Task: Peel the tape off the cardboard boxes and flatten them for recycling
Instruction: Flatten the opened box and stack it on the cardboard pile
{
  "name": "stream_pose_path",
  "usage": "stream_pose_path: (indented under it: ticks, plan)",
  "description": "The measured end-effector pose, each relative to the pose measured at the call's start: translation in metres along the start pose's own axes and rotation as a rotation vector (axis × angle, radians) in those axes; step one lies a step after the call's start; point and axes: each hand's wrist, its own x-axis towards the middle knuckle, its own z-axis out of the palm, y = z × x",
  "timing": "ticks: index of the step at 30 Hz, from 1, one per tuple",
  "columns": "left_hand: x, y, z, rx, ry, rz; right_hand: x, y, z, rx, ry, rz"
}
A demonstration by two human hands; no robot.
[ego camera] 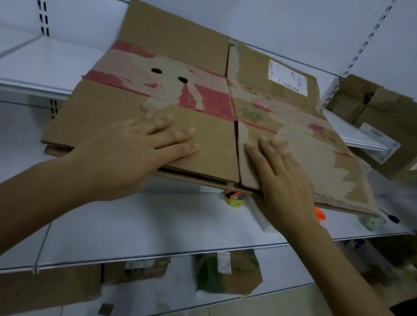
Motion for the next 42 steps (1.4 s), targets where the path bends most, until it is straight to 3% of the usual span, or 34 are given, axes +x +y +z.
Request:
stream_pose_path:
  ticks: [5,8,10,11,13,16,18,23,26,28,31,34,36,38,40,42]
  plan:
    - [-0.004,0.015,-0.003,0.047,0.119,-0.009,-0.002,-0.003,0.011,0.020,0.203,-0.019]
    - [-0.008,0.049,0.006,-0.026,0.335,0.207,-0.005,-0.007,0.017,0.014,0.238,-0.009]
    - [-0.014,0.076,0.024,-0.142,0.338,0.227,-0.006,-0.011,0.024,0.020,0.253,0.021]
    - [-0.017,0.088,0.036,-0.271,0.293,0.131,-0.008,-0.014,0.028,0.032,0.259,0.041]
    - [-0.016,0.107,0.053,-0.669,0.200,-0.294,-0.011,-0.021,0.035,0.047,0.274,0.072]
    - [0.007,0.125,0.057,-1.581,0.092,-0.962,-0.018,-0.035,0.037,0.074,0.290,0.096]
    - [0.025,0.135,0.061,-1.977,0.227,-1.132,-0.023,-0.044,0.035,0.099,0.297,0.088]
    - [0.064,0.163,0.073,-2.261,0.618,-1.299,-0.039,-0.050,0.028,0.261,0.184,0.074]
    - [0.073,0.169,0.071,-2.162,0.813,-1.460,-0.046,-0.025,0.020,0.359,-0.029,-0.037]
    - [0.076,0.173,0.067,-2.098,0.909,-1.478,-0.054,-0.009,0.014,0.486,-0.104,-0.009]
    - [0.074,0.181,0.061,-2.099,1.068,-1.524,-0.068,0.013,0.008,0.730,-0.078,0.375]
    - [0.062,0.190,0.059,-2.114,1.160,-1.638,-0.075,0.056,0.014,0.629,0.108,0.669]
    - [0.051,0.195,0.060,-2.054,1.214,-1.751,-0.071,0.091,0.020,0.706,0.109,0.881]
    - [0.041,0.200,0.062,-1.979,1.236,-1.819,-0.064,0.119,0.032,1.049,-0.050,1.080]
    - [0.036,0.205,0.058,-1.912,1.269,-1.811,-0.057,0.125,0.039,1.472,-0.207,1.151]
    - [0.033,0.207,0.053,-1.790,1.327,-1.818,-0.056,0.120,0.049,1.657,-0.220,1.191]
